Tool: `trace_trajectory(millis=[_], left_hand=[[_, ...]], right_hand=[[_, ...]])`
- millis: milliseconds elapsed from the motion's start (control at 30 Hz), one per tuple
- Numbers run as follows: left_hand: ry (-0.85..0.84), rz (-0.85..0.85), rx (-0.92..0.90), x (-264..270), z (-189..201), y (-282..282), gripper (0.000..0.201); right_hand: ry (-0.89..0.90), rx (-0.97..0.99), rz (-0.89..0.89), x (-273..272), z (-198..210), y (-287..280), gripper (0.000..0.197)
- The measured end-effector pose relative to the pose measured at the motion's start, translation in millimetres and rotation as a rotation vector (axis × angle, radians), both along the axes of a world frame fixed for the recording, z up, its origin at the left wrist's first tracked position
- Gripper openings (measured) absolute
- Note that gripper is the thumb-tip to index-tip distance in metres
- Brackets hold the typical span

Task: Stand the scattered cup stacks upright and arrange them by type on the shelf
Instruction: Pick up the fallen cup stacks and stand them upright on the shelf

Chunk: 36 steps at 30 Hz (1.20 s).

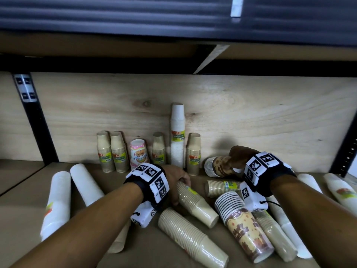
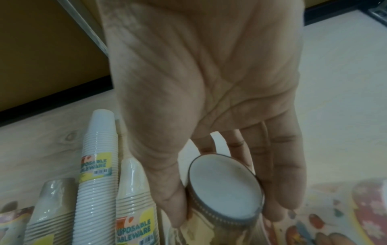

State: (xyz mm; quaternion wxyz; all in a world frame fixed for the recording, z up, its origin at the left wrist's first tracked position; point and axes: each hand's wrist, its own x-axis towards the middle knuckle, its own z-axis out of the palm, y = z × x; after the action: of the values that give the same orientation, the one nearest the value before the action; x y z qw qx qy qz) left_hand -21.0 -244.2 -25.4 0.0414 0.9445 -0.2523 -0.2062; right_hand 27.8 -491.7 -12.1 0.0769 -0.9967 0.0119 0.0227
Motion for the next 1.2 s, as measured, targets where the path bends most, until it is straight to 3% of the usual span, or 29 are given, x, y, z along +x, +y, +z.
trace_trajectory(millis=[267, 700, 833, 1200], left_hand=[[-0.049, 0.184, -0.197, 1, -2, 26, 0.070], [-0.070, 0.404, -0.379, 5, 1, 32, 0.113], [-0.168, 0.435, -0.480, 9, 2, 25, 0.096], [-0.118, 0.551, -0.688, 29, -5, 28, 0.077]], right_hand=[[-0.010, 0.003, 0.022, -2, 13, 11, 0.038], [-0.030, 0.016, 0.058, 5, 21, 21, 0.038], [-0.044, 0.020, 0.078, 10, 21, 22, 0.043], [-0.095, -0.044, 0.219, 23, 16, 25, 0.055]])
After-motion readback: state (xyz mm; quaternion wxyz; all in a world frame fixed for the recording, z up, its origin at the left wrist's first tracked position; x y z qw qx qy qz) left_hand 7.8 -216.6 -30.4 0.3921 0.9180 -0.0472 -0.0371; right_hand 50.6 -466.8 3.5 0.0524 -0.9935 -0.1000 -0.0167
